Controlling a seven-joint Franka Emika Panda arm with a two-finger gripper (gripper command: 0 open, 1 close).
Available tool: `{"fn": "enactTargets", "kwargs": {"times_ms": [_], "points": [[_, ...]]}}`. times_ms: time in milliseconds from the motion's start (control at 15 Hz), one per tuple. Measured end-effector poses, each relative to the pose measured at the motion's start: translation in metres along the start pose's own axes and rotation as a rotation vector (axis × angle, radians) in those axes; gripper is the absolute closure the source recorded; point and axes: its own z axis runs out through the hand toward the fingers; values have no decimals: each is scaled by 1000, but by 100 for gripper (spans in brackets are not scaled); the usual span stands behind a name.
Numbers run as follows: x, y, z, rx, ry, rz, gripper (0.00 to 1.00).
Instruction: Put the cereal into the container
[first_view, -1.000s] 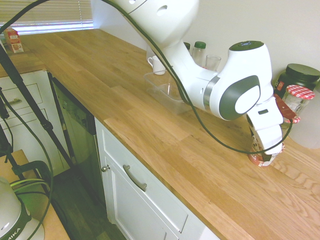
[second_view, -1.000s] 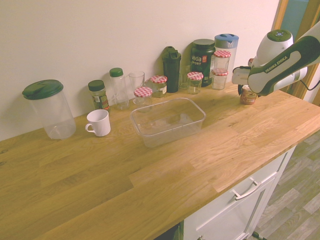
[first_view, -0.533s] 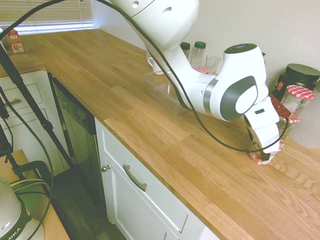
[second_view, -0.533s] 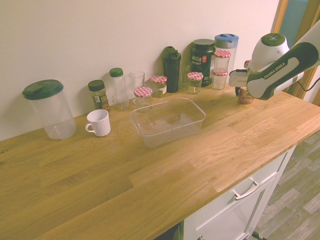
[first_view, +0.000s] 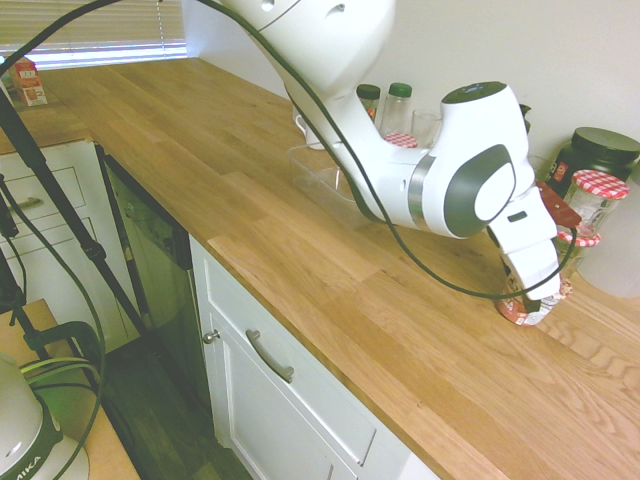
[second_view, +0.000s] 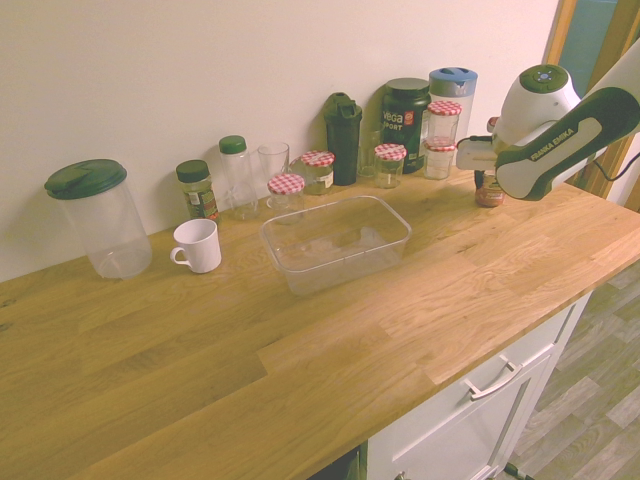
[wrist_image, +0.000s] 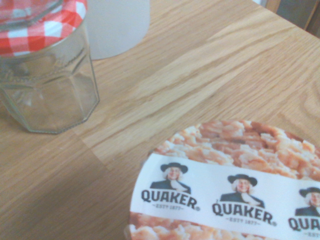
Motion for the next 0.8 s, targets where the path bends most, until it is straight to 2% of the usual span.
{"fn": "enactTargets", "kwargs": {"times_ms": [200, 467, 600, 800], "points": [[-11, 11, -32, 51, 34, -11, 100], [-39, 12, -118, 148, 92, -59, 100], [-84, 7, -170, 182, 152, -95, 100], [-164, 7, -235, 181, 163, -162, 100]]}}
